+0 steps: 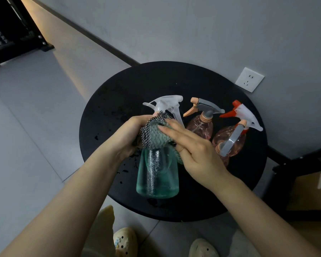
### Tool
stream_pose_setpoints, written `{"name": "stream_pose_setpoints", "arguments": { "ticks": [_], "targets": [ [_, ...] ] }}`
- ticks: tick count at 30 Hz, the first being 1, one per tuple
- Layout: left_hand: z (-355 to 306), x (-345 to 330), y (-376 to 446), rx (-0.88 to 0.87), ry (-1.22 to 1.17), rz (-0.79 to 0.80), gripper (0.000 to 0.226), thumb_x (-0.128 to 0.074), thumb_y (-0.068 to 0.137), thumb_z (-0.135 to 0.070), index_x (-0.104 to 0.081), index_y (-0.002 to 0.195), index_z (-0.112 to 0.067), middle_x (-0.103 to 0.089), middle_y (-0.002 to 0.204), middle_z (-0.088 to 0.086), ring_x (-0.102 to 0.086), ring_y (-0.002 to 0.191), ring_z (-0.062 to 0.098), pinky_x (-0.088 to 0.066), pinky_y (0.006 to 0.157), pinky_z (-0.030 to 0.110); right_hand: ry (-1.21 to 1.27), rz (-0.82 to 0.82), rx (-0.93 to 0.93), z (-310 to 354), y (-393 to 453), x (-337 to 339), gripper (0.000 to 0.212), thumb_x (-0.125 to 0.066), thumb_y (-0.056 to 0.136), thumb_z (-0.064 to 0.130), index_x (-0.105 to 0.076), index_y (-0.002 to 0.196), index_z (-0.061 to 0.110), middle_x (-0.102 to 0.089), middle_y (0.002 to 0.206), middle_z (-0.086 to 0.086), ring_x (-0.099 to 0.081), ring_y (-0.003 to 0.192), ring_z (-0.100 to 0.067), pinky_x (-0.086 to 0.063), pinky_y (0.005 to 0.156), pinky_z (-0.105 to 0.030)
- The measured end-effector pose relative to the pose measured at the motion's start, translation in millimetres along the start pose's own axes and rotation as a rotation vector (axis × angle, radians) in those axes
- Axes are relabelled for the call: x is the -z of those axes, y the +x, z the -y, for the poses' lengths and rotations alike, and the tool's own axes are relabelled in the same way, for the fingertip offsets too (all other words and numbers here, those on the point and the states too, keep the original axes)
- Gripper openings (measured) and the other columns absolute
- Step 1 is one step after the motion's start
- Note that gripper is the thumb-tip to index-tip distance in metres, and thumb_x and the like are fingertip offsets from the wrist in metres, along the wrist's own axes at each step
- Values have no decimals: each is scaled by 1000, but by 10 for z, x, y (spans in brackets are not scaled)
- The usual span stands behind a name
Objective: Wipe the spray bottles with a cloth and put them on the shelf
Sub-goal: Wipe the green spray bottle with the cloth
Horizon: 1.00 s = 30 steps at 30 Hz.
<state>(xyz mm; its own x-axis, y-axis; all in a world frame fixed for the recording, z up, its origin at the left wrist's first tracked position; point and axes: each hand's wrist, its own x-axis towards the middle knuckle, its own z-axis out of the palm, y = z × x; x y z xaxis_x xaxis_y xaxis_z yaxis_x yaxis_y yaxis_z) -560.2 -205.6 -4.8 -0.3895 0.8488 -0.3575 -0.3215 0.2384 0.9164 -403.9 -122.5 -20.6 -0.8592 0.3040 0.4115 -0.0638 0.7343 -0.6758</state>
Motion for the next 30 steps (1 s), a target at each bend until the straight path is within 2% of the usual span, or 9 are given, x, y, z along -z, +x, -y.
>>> {"name": "stream_pose_setpoints", "arguments": {
  "ticks": [2,5,8,11,16,20,23,26,30],
  "targets": [
    [4,30,6,1,-4,10,23,-52,71,-24,-71,79,-13,-65,88,12,-57,89,30,-40,94,48,-25,23,62,16,-55,9,50,-38,88,-2,-41,136,11,-36,142,4,-29,138,-5,-27,111,-20],
    [-67,84,3,29,-9,-24,29,-60,73,-31,-65,88,-7,-65,82,10,-57,78,28,-45,79,37,-154,142,229,37,-218,19,55,-48,84,-10,-44,135,9,-40,142,-4,-32,139,-18,-34,111,-32],
    [-100,120,2,2,73,-78,28,-53,85,-36,-66,90,-11,-64,83,6,-57,76,23,-43,71,31,-340,275,394,55,-368,14,55,-57,83,-8,-45,132,13,-48,140,-6,-35,137,-23,-38,108,-37],
    [-91,118,4,-19,84,-84,28,-49,89,-35,-67,88,-13,-65,86,7,-58,78,23,-44,72,32,-435,309,464,34,-392,32,44,-59,88,1,-50,129,14,-51,138,-6,-37,135,-23,-37,108,-36],
    [-44,68,10,-14,94,-23,26,-52,87,-34,-66,86,-11,-64,79,8,-58,72,24,-42,70,33,-448,220,411,24,-215,37,36,-49,96,27,-50,130,15,-56,133,-7,-44,131,-22,-43,103,-36],
    [-18,33,12,3,-77,70,22,-52,86,-25,-62,80,-6,-66,69,5,-61,61,17,-50,61,26,-375,133,225,44,-69,31,42,-43,96,30,-51,132,11,-50,138,-9,-40,133,-21,-46,100,-38],
    [-16,19,22,-13,-100,87,28,-51,79,-31,-61,81,-5,-67,70,4,-64,63,14,-53,59,23,-287,72,117,56,-28,-3,44,-38,98,31,-45,136,10,-43,143,-7,-35,136,-16,-40,105,-35],
    [-37,46,11,-19,-116,89,28,-51,79,-31,-60,82,-4,-65,69,6,-62,61,16,-52,60,25,-337,101,182,86,-79,-34,40,-43,97,22,-48,134,7,-45,141,-11,-37,135,-23,-39,106,-36],
    [-69,118,24,-40,46,-81,29,-47,90,-34,-65,86,-11,-63,81,9,-56,73,25,-46,65,29,-422,248,368,80,-310,-24,34,-50,96,12,-52,130,9,-50,138,-10,-39,134,-25,-42,105,-38]
  ]
}}
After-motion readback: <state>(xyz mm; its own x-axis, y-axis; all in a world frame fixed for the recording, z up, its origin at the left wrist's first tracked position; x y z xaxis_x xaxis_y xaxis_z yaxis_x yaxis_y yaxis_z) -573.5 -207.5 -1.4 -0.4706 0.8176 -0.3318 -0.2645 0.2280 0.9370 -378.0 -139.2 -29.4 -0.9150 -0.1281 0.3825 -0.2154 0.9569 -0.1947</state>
